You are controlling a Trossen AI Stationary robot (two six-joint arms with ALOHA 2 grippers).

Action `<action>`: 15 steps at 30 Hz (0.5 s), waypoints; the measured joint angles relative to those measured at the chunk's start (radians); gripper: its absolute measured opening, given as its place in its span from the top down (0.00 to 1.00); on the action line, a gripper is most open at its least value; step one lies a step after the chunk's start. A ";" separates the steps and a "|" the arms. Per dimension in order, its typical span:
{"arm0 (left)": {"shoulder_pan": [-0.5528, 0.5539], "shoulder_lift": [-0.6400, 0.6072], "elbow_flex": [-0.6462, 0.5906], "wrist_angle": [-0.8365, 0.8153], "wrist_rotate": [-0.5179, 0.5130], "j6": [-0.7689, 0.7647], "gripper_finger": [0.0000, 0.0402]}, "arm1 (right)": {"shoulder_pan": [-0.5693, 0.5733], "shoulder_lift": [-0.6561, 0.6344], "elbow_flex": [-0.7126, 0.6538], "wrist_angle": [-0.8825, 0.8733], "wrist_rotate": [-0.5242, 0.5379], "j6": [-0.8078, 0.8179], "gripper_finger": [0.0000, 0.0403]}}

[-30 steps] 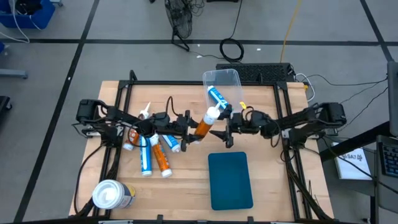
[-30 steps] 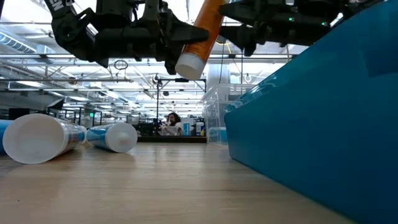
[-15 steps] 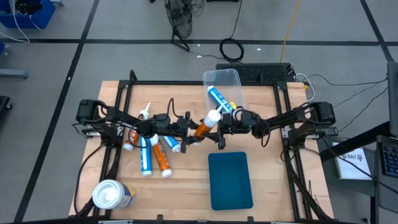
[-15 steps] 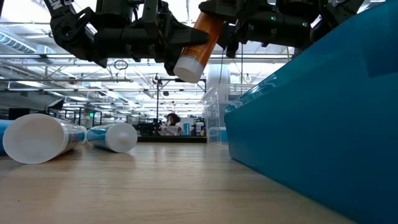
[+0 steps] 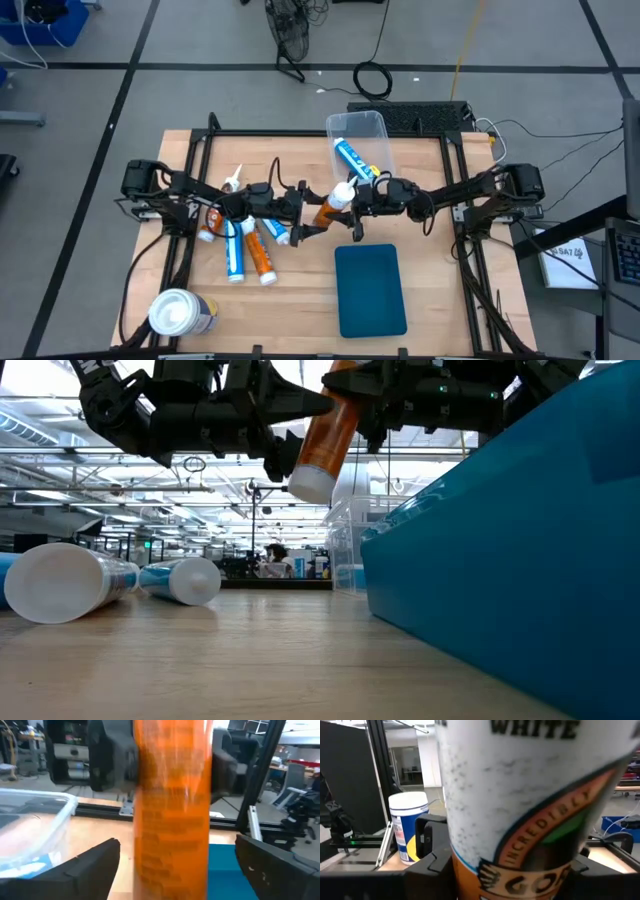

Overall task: Sort silicone sealant tubes
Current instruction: Put the right orange sealant into the blue bin

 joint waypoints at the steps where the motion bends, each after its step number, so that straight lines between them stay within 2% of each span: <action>1: 0.002 -0.011 -0.001 -0.009 0.008 -0.001 0.03 | 0.000 -0.020 -0.001 -0.039 0.000 0.001 0.53; 6: 0.019 -0.094 -0.002 -0.125 0.037 0.003 0.09 | 0.021 -0.151 -0.006 -0.268 -0.004 0.060 0.53; 8: 0.028 -0.136 0.000 -0.171 0.035 0.021 0.12 | 0.043 -0.197 -0.007 -0.345 -0.042 0.111 0.53; 11: 0.043 -0.196 -0.002 -0.264 0.023 0.053 0.14 | 0.097 -0.234 -0.007 -0.406 -0.090 0.187 0.53; 15: 0.058 -0.238 -0.001 -0.325 -0.010 0.066 0.16 | 0.193 -0.235 -0.006 -0.447 -0.081 0.230 0.53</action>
